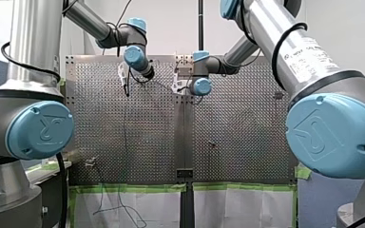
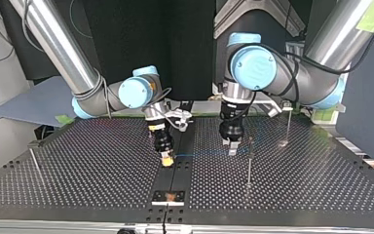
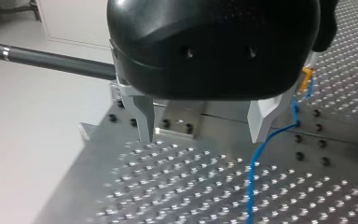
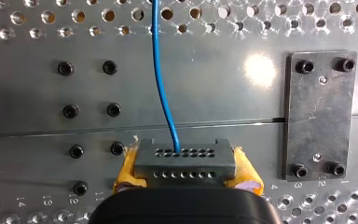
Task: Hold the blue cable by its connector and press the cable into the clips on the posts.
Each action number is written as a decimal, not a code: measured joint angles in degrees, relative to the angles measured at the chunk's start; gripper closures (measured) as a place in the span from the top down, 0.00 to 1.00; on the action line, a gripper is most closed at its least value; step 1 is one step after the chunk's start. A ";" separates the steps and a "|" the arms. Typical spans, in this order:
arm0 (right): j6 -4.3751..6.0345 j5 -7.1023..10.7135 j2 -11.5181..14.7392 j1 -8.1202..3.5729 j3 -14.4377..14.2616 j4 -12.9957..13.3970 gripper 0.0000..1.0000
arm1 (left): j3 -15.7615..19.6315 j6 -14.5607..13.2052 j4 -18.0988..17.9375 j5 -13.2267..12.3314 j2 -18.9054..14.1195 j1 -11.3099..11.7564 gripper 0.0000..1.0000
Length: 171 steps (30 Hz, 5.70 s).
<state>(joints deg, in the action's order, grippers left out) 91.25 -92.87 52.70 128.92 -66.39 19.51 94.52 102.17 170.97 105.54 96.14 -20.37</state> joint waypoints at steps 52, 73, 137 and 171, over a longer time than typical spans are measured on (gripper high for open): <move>0.00 0.22 -0.02 0.07 0.00 0.10 0.00 | -9.51 -8.10 -0.35 3.45 10.67 -0.42 0.84; 0.00 0.23 -0.01 0.08 0.01 -0.13 0.00 | -9.52 -10.26 -1.20 4.83 10.67 -1.02 0.00; -1.32 -4.40 2.75 -6.81 -22.54 3.21 0.00 | -1.16 -3.08 -18.20 7.50 24.27 -10.61 0.00; 2.97 -0.31 0.10 -12.74 -38.59 21.79 0.00 | -1.12 0.16 -32.20 11.53 34.10 -20.33 0.00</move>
<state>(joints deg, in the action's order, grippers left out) 94.22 -93.18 52.81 116.18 -104.98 41.30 93.40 102.33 138.77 117.07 130.25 -40.69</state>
